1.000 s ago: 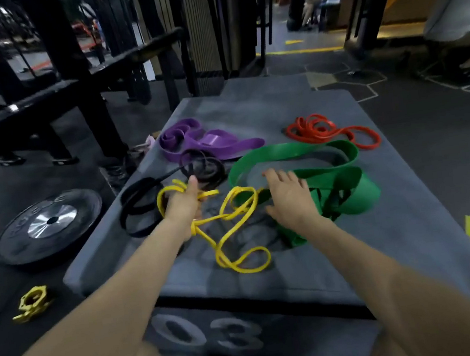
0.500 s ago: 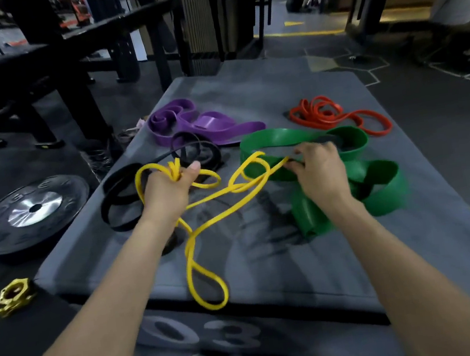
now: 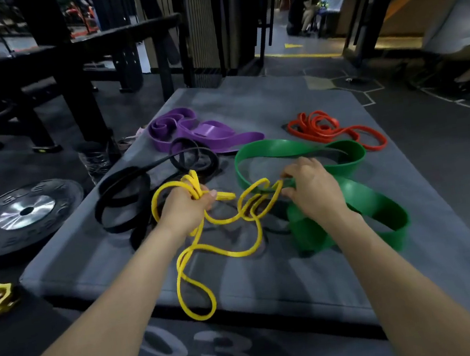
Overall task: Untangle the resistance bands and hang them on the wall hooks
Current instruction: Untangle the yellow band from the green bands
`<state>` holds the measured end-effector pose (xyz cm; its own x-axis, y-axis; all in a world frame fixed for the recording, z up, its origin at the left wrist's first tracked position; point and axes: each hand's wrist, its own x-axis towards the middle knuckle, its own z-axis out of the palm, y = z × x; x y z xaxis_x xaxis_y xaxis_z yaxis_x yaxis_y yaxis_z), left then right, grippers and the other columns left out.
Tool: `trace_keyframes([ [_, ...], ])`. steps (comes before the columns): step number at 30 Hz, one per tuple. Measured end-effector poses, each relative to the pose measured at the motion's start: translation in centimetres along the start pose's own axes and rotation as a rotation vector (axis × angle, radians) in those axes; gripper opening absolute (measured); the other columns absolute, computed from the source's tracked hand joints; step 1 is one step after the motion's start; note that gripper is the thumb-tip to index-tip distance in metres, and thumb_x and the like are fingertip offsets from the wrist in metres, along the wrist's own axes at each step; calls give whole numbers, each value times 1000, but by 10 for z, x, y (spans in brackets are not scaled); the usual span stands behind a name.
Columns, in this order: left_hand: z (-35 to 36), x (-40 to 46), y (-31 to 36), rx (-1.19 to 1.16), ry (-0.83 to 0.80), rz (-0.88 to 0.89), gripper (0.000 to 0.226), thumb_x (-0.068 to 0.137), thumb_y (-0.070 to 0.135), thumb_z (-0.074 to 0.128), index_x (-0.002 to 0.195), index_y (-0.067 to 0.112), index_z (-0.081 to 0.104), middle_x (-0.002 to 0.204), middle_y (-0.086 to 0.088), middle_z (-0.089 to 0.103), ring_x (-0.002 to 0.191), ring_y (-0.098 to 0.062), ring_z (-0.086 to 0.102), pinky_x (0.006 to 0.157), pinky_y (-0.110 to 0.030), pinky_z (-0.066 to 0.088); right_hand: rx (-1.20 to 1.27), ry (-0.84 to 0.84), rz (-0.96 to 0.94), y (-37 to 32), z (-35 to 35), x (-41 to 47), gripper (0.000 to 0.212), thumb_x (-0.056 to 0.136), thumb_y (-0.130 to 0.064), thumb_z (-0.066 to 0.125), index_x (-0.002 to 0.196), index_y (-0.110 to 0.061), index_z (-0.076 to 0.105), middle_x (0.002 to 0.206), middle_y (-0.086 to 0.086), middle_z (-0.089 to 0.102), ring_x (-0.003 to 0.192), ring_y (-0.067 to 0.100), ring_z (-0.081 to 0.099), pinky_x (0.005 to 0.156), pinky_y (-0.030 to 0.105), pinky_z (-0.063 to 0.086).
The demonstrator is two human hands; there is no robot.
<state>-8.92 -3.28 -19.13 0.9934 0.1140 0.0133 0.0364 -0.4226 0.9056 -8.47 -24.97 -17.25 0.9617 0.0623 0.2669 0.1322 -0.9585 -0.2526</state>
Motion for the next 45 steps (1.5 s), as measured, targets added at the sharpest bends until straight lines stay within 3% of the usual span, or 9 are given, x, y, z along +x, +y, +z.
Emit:
trace_keyframes([
  [6,9,0,9,-243,-70,-125,10,93,17,55,87,9,57,67,-5,58,35,-1,48,33,-12,32,-48,-103,-104,-5,6,4,24,86,-25,62,108,-15,65,111,9,60,111,29,50,85,37,46],
  [11,5,7,3,43,-104,-142,40,90,39,57,56,19,49,56,-4,49,55,-21,49,64,-31,39,126,55,67,-6,8,11,22,92,-24,52,90,-4,62,98,18,64,96,38,57,66,36,40],
  [12,3,8,2,87,-138,-154,39,88,45,57,57,21,54,63,-8,56,71,-10,22,72,-37,42,138,73,89,-6,8,12,23,92,-23,52,87,-3,60,94,19,63,92,39,57,63,35,38],
  [13,1,9,3,128,-190,-163,38,86,50,57,62,21,60,74,-7,61,103,-23,50,79,-39,45,150,85,103,-5,8,13,23,92,-23,52,86,-3,60,92,19,63,89,39,58,62,34,38],
  [17,0,9,8,167,-372,-174,28,86,50,55,86,27,72,62,11,58,68,-12,52,65,-25,41,203,94,98,-1,7,16,19,90,-22,56,89,-6,66,91,17,67,88,38,60,65,36,45],
  [25,2,39,41,-43,-509,-235,45,85,43,59,100,1,68,97,-10,64,90,-20,57,93,-32,46,240,106,91,1,7,15,16,88,-21,59,90,-11,70,91,15,68,88,36,61,68,37,48],
  [32,-32,28,44,574,-792,-343,39,86,48,55,83,11,65,75,-1,61,73,-11,57,67,-18,44,208,52,76,-3,4,13,16,87,-25,61,88,-12,71,91,14,68,89,35,61,61,33,42],
  [37,-23,31,70,632,-354,-21,39,82,45,65,68,9,65,56,-2,64,42,-7,54,44,-15,41,226,25,96,-8,1,10,19,86,-28,61,86,-11,71,88,13,67,87,35,61,59,30,36],
  [45,42,20,19,862,-172,180,32,87,52,51,96,22,57,106,-6,64,108,-29,55,93,-39,39,268,101,68,-3,3,13,20,88,-23,57,81,-9,70,85,15,65,84,35,60,62,30,39],
])
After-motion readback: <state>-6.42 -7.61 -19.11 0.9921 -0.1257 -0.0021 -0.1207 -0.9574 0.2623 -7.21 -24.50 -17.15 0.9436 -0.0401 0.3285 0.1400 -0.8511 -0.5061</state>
